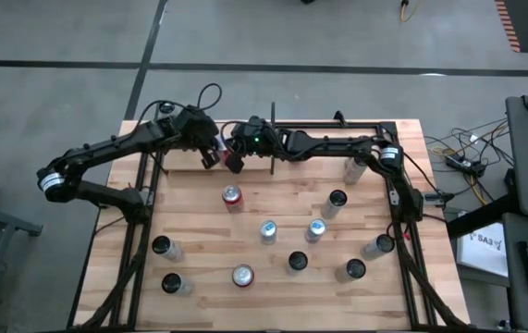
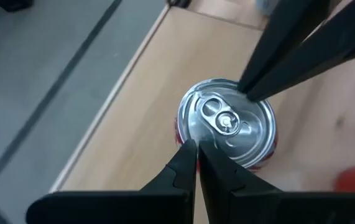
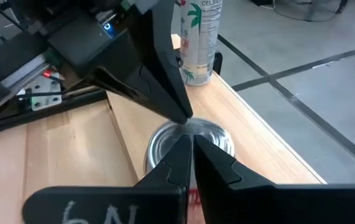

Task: Place canned beverage on shelf
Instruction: Put the red and white soda can on the shelf, then put the bottom left blue and silver soda can on the shelf

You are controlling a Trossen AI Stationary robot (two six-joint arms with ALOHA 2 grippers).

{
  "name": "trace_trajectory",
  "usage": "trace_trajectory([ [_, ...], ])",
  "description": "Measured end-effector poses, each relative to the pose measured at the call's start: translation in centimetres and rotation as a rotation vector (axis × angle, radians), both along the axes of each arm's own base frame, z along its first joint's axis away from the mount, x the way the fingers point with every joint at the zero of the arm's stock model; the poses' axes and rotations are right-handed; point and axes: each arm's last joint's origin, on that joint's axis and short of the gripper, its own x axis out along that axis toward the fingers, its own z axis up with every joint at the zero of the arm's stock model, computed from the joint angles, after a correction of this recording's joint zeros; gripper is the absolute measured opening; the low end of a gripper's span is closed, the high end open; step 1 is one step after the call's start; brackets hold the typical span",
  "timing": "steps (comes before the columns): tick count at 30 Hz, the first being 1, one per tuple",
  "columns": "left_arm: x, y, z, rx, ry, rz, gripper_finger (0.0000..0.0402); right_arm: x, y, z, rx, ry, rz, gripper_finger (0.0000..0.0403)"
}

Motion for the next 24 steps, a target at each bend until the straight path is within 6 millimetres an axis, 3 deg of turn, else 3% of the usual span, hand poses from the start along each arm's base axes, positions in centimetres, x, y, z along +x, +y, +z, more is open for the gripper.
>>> trace_trajectory([
  [16, -0.8, -0.5, 1.0, -0.012, -0.063, 0.045, 0.0000, -0.3, 0.1, 0.2, -0.003, 0.028, 0.005, 0.0009],
  [20, -1.4, -1.0, 1.9, -0.006, -0.115, 0.064, 0.0000, -1.1, 0.5, 1.3, 0.003, 0.049, 0.007, 0.0009],
  [24, -2.1, -2.7, 3.2, -0.019, -0.197, 0.041, 0.0000, -2.0, 1.8, 2.9, 0.011, 0.085, 0.027, 0.0009],
])
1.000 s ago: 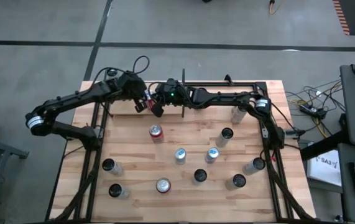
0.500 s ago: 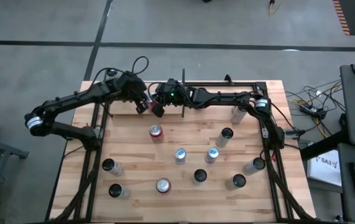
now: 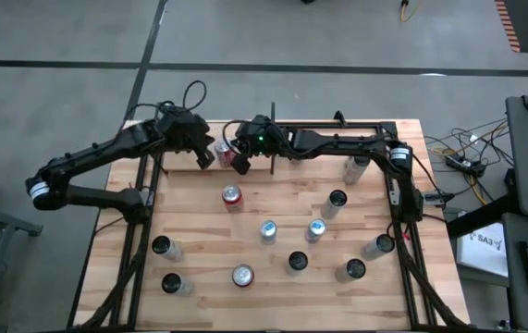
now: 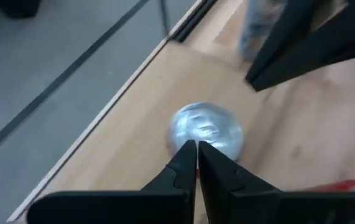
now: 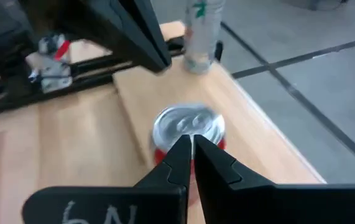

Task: Place canned beverage on shelf
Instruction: Put the bottom left blue and silver soda can on the shelf

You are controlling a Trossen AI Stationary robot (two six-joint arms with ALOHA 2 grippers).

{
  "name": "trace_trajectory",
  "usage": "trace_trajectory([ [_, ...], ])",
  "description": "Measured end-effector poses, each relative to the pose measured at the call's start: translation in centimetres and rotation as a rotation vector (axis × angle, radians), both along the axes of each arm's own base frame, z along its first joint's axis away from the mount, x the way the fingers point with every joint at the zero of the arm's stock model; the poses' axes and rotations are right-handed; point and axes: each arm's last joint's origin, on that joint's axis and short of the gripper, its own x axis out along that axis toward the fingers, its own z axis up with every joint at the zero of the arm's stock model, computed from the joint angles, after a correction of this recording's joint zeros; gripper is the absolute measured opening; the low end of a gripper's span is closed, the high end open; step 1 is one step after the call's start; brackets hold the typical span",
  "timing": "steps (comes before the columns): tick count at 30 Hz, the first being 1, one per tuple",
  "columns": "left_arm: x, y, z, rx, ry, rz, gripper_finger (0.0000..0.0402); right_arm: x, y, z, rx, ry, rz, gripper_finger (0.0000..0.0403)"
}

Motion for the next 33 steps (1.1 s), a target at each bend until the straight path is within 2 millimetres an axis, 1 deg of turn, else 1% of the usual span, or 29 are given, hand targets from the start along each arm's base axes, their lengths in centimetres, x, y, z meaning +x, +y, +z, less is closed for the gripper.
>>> trace_trajectory([
  [3, -0.2, -2.2, 0.9, -0.013, -0.078, -0.059, 0.0000, -0.5, 1.7, 1.0, -0.004, 0.026, 0.038, 0.0009],
  [8, -0.2, -6.7, 1.4, -0.038, -0.212, -0.196, 0.0000, -1.3, 5.3, 2.7, -0.025, 0.054, 0.122, 0.0009],
  [14, -0.2, -12.2, 0.8, -0.034, -0.280, -0.292, 0.0000, -2.9, 9.7, 4.3, -0.030, 0.113, 0.228, 0.0009],
  [18, 0.2, -15.9, 0.1, 0.011, -0.316, -0.381, 0.0000, -4.0, 12.6, 4.8, -0.039, 0.172, 0.303, 0.0009],
  [21, 0.4, -18.2, -0.3, 0.030, -0.320, -0.446, 0.0000, -4.6, 14.4, 4.6, -0.034, 0.224, 0.347, 0.0009],
  [24, 0.6, -20.0, -0.7, 0.048, -0.307, -0.486, 0.0000, -5.3, 15.9, 4.3, -0.023, 0.284, 0.379, 0.0009],
  [27, 0.8, -21.2, -1.3, 0.058, -0.290, -0.508, 0.0000, -5.8, 17.3, 3.9, -0.009, 0.335, 0.402, 0.0009],
  [30, 1.2, -22.0, -1.8, 0.051, -0.276, -0.518, 0.0000, -6.2, 18.4, 3.7, 0.005, 0.359, 0.419, 0.0009],
  [33, 1.6, -22.3, -2.3, 0.050, -0.260, -0.517, 0.0000, -6.5, 19.4, 3.6, -0.005, 0.379, 0.449, 0.0009],
])
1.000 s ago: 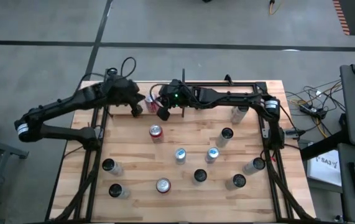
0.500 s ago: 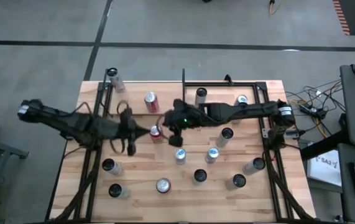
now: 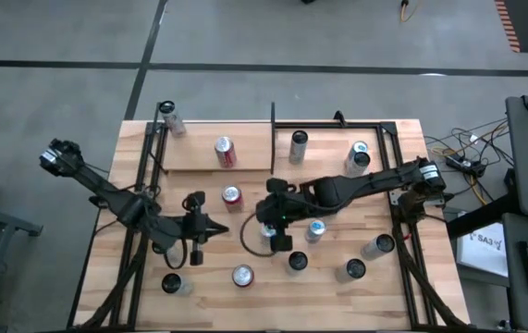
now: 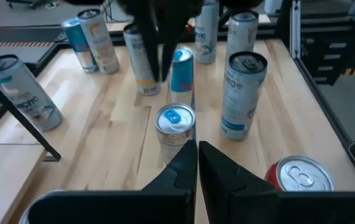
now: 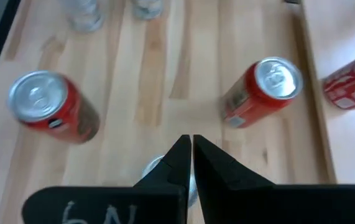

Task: Place canned beverage on shelf
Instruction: Put the bottom left blue and silver soda can on the shelf

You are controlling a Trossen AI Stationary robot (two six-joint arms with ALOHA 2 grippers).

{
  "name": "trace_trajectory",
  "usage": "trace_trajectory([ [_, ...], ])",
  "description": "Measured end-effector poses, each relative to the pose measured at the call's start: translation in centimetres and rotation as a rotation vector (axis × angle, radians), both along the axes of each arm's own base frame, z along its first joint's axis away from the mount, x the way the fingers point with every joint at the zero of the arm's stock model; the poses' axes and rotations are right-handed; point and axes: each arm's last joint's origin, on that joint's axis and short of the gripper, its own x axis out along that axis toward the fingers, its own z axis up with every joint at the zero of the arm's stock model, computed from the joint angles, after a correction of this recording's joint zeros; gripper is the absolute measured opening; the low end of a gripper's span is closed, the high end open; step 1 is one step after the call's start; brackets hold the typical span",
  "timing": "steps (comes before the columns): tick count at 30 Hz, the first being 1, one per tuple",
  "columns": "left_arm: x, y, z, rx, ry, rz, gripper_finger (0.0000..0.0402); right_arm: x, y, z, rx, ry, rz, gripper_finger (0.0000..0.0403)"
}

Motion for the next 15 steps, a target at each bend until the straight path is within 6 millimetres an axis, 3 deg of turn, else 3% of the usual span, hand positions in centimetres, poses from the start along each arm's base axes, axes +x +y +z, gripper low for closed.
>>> trace_trajectory([
  [6, 0.39, -0.25, -0.55, 0.016, 0.021, 0.000, 0.0000, -0.47, 0.77, -0.26, -0.001, 0.041, 0.009, 0.0048],
  [15, 0.30, -0.14, -0.36, 0.025, 0.012, 0.004, 0.0000, -0.66, 0.70, -0.43, 0.039, 0.067, -0.051, 0.0217],
])
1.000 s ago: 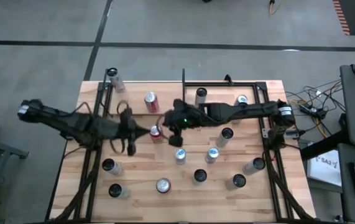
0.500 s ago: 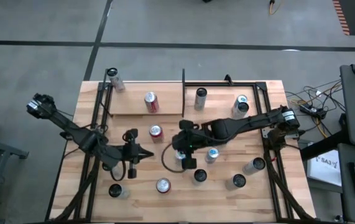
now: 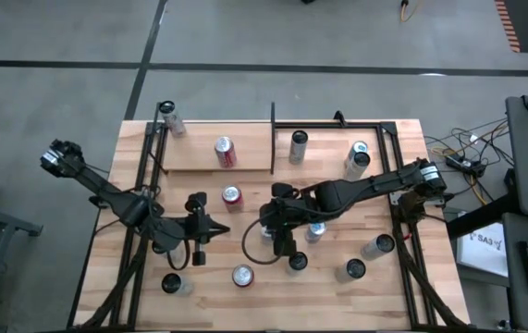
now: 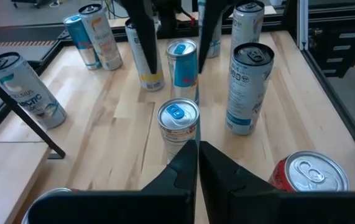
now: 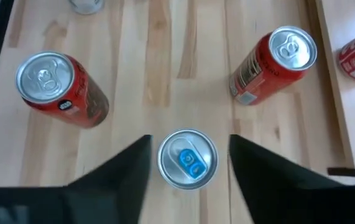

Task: Place canned beverage on shelf
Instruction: Put the bottom left blue and silver soda can on the shelf

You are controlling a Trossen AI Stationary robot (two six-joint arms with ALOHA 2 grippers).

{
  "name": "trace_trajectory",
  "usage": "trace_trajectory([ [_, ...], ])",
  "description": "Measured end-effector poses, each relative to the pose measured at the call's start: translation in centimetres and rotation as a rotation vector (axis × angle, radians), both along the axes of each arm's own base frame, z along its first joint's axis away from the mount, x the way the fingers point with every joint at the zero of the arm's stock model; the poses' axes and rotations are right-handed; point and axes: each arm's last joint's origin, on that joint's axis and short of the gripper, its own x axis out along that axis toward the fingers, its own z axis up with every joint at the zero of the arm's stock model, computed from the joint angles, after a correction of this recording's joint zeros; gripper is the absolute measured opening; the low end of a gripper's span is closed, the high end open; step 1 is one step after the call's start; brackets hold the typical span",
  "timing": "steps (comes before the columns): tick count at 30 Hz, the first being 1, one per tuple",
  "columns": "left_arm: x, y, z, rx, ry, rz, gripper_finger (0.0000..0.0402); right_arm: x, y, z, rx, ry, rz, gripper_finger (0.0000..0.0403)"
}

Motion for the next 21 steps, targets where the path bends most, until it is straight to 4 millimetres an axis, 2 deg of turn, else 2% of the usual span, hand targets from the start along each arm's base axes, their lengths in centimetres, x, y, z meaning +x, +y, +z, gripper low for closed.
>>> trace_trajectory([
  [5, 0.0, 0.0, 0.0, 0.012, 0.001, -0.006, 0.0000, -0.1, 0.0, -0.1, 0.011, 0.014, -0.019, 0.0309],
  [8, 0.0, 0.0, 0.0, 0.036, 0.000, -0.007, 0.0000, 0.0, 0.0, -0.7, 0.007, 0.030, -0.019, 0.0337],
  [16, 0.0, 0.2, 0.1, 0.108, -0.009, 0.011, 0.0000, 1.5, 0.3, -3.9, -0.013, 0.126, -0.023, 0.0345],
  [21, 0.0, 0.2, 0.1, 0.124, -0.007, 0.003, 0.0000, 1.8, 0.0, -5.2, -0.013, 0.181, -0.050, 0.0345],
])
